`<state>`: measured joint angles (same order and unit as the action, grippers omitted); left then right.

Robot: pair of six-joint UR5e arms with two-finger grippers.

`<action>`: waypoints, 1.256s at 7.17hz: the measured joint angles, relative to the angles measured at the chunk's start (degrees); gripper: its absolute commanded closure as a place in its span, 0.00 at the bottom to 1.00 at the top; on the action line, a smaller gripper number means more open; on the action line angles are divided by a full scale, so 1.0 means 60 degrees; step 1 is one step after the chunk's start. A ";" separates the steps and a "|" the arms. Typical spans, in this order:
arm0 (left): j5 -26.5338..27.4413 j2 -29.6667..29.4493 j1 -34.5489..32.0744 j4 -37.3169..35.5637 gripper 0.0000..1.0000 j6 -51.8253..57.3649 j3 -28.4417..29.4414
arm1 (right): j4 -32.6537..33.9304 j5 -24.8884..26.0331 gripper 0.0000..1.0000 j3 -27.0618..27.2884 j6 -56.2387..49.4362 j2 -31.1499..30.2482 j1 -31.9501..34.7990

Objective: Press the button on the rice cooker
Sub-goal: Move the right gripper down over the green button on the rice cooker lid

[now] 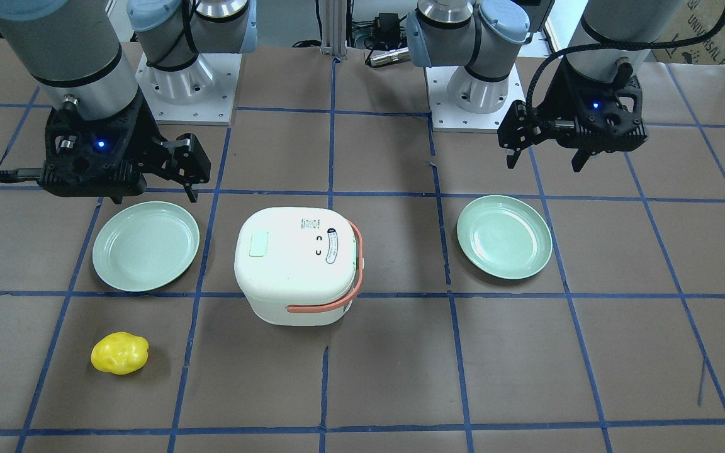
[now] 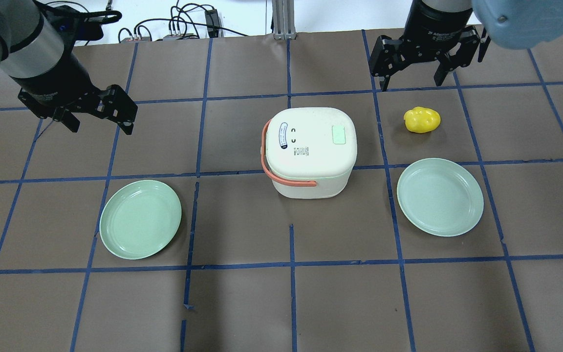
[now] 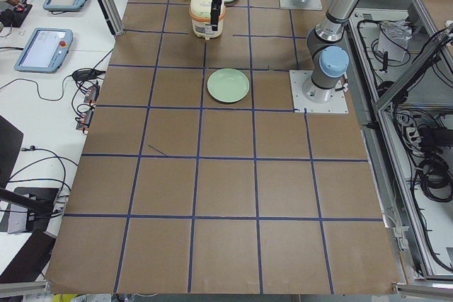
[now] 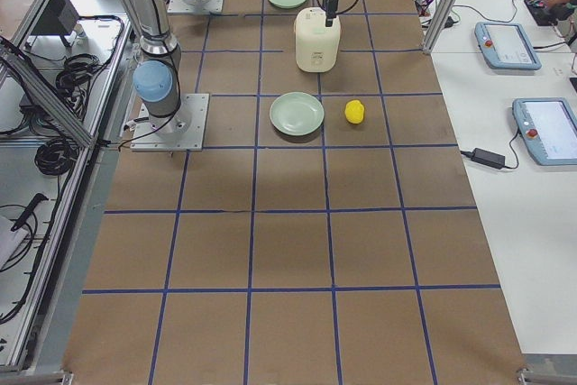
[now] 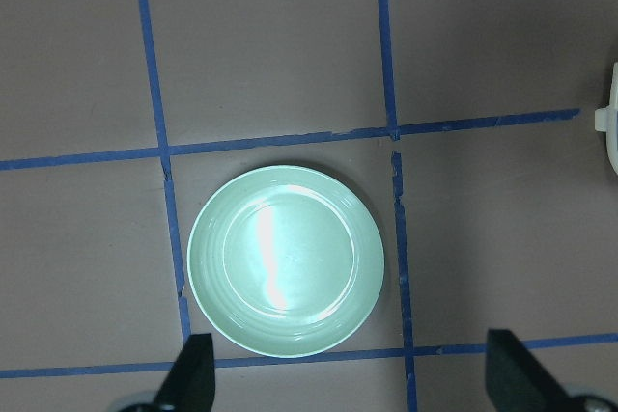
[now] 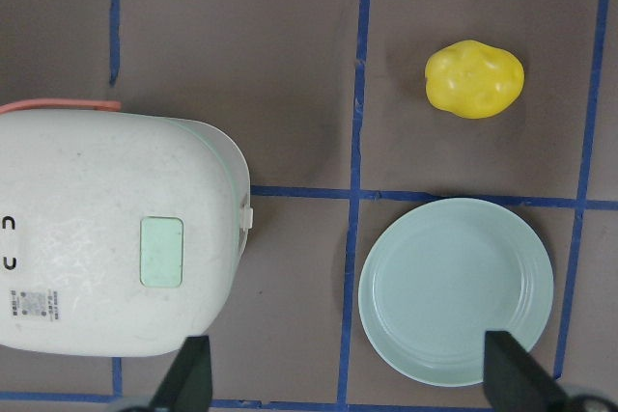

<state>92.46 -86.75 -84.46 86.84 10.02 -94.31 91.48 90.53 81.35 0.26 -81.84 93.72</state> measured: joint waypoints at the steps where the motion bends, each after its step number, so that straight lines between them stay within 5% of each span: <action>1: 0.0000 0.0000 0.0000 0.0000 0.00 0.0000 0.0000 | 0.0248 -0.0094 0.03 0.0010 0.0040 0.0007 0.0130; 3: 0.0000 0.0000 0.0000 0.0000 0.00 0.0000 0.0000 | 0.0866 -0.0204 0.74 0.0351 0.0309 0.0235 0.0628; 4: 0.0000 0.0000 0.0000 0.0000 0.00 0.0000 0.0000 | 0.1331 -0.0251 0.92 0.0614 0.0658 0.0380 0.0833; 9: 0.0000 0.0000 0.0000 0.0000 0.00 0.0000 0.0000 | 0.1748 -0.0524 0.92 0.0834 0.1023 0.1061 0.0991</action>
<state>92.46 -86.75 -84.46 86.84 10.02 -94.31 101.97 87.39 86.36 6.40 -75.48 99.66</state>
